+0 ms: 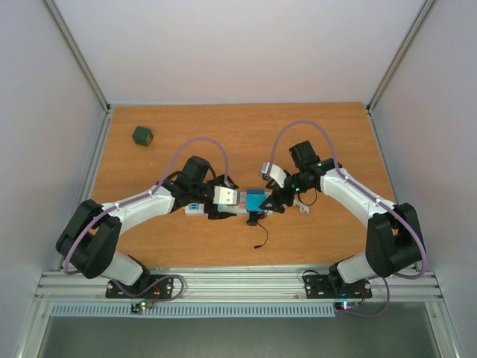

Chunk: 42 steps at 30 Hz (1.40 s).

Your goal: Pull the plug off the socket

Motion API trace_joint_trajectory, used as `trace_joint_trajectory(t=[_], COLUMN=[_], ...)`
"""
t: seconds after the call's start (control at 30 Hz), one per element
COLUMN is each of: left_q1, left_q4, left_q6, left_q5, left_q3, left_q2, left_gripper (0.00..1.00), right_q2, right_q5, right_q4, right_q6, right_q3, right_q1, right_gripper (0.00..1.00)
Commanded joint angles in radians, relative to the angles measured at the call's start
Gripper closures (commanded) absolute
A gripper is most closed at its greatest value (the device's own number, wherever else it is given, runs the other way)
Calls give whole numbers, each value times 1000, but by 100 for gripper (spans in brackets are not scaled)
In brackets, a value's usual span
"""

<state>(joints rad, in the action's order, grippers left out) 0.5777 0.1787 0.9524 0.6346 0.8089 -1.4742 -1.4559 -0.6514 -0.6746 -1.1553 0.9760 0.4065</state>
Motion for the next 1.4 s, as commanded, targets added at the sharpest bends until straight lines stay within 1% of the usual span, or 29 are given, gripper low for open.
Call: trace_joint_trajectory(t=[0.0,0.2,0.37,0.47,0.63,0.73,0.93,1.1,1.23,1.37], left_q1=[71,127,180,205,215,215,245,280,280,280], left_q4=[-273,-486,-611,-699,-821,-854,-901,-948,-1000,-1002], left_q6=[58,68,160,209,216,213,241,253,224,206], left_q5=[-105,-160,-241,-265,-293,-300,-317,-346,-358,-357], left_q3=[-53,-128,-212,-259,-307,-323,-343,-341,-344,-352], left_q2=[4,-1,-6,-7,-6,-4,-20,-54,-55,-41], left_gripper=[8,9,12,16,29,34,37,43,50,56], right_q2=[-30,-44,-55,-70,-85,-87,-93,-104,-101,-100], right_q5=[-146,-159,-157,-159,-156,-157,-155,-155,-157,-156], right_q4=[-83,-82,-52,-54,-64,-64,-59,-74,-84,-82], right_q6=[-53,-42,-15,-10,-8,-6,-1,-2,-7,-15], right_q3=[87,80,61,65,80,79,75,91,95,87], right_q1=[-76,-96,-99,-99,-100,-101,-101,-103,-113,-121], right_gripper=[8,9,10,11,12,12,12,13,13,13])
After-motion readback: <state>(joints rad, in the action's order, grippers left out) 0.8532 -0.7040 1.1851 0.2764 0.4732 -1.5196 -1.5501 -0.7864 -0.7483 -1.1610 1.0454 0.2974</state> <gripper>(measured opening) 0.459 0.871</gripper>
